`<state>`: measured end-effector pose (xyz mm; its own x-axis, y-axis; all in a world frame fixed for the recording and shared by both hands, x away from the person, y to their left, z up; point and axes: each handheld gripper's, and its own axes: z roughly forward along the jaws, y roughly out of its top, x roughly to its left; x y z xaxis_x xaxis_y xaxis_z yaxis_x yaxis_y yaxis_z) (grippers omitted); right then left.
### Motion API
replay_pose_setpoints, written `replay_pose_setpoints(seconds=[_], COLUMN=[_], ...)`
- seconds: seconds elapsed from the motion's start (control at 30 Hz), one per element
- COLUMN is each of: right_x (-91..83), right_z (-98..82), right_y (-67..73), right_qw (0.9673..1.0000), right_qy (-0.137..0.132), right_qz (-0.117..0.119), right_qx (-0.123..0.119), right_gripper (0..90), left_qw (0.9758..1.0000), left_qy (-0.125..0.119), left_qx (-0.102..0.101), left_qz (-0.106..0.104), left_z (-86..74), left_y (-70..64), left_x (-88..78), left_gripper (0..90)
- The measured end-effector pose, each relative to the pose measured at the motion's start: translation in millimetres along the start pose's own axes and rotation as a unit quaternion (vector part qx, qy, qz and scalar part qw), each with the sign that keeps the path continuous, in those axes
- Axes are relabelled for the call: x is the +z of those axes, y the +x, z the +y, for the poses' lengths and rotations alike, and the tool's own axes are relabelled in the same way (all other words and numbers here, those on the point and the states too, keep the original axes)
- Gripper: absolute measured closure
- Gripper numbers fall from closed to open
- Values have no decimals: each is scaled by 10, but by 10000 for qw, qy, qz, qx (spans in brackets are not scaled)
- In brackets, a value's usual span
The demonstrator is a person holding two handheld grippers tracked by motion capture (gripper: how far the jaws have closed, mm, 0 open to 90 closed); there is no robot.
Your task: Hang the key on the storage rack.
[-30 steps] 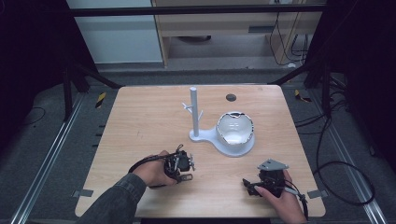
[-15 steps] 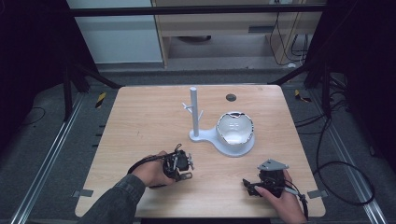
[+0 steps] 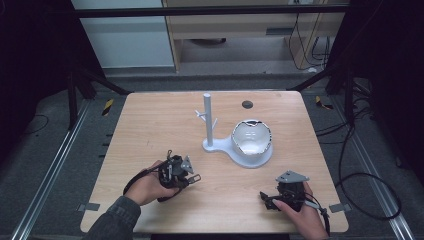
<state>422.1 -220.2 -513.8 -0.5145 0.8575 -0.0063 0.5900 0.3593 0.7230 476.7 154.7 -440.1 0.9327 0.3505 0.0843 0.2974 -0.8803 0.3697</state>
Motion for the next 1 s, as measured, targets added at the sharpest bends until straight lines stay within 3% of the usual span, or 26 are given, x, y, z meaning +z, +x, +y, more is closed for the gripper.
replay_pose_setpoints(seconds=[0.17,0.2,0.23,0.27,0.5,0.63,1.0], right_x=[1,1,0,0,1,1,1], right_z=[1,0,0,0,1,2,2], right_y=[0,0,3,3,3,6,7], right_qw=[10000,10000,10000,10000,10000,10000,10000], right_qy=[-2,-2,1,1,-1,2,4], right_qz=[-1,-1,-4,-4,-6,-10,-10], right_qx=[2,-3,19,19,20,32,44], right_gripper=[4,4,4,4,4,4,4], left_qw=[9975,9963,9937,9937,9846,9822,9672], left_qy=[-544,-661,-865,-865,-1387,-1481,-2064], left_qx=[-343,-416,-546,-546,-791,-869,-1070], left_qz=[309,354,453,453,713,767,1026], left_z=[-164,-196,-256,-256,-409,-470,-515], left_y=[30,33,34,34,-4,-15,-87], left_x=[-104,-122,-159,-159,-295,-382,-584], left_gripper=[798,798,798,798,799,800,802])
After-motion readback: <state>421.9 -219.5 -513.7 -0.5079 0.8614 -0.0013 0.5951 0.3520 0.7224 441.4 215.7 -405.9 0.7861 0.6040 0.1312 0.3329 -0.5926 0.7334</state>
